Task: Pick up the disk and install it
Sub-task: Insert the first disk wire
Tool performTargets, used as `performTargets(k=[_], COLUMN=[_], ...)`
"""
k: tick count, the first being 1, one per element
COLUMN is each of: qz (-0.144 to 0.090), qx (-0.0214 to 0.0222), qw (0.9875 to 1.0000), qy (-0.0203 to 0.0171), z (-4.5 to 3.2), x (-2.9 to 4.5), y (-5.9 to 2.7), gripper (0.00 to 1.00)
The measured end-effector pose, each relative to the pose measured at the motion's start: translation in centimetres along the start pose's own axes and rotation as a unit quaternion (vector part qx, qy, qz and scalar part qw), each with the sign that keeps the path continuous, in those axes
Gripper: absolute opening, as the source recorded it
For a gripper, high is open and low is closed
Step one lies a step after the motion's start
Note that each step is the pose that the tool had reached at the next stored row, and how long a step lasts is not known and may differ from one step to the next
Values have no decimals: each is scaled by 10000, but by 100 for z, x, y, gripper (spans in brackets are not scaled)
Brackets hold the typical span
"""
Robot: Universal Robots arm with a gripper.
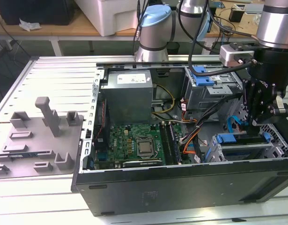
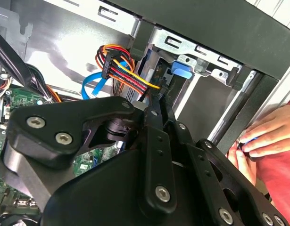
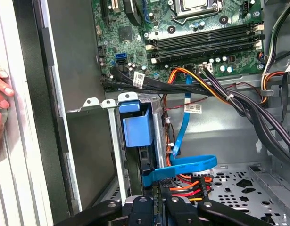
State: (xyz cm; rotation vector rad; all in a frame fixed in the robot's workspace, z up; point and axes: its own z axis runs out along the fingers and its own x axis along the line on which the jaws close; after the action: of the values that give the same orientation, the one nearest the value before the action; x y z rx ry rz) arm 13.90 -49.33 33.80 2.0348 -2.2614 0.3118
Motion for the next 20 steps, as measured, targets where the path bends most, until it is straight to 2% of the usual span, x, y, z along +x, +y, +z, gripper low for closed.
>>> performTargets(k=[7, 17, 20], qz=[-6, -6, -5], qx=[-30, -31, -33], qw=[10000, 10000, 10000], qy=[-1, -2, -20], z=[1, 2, 2], x=[-1, -1, 0], y=[-10, -25, -24], gripper=[17, 17, 17])
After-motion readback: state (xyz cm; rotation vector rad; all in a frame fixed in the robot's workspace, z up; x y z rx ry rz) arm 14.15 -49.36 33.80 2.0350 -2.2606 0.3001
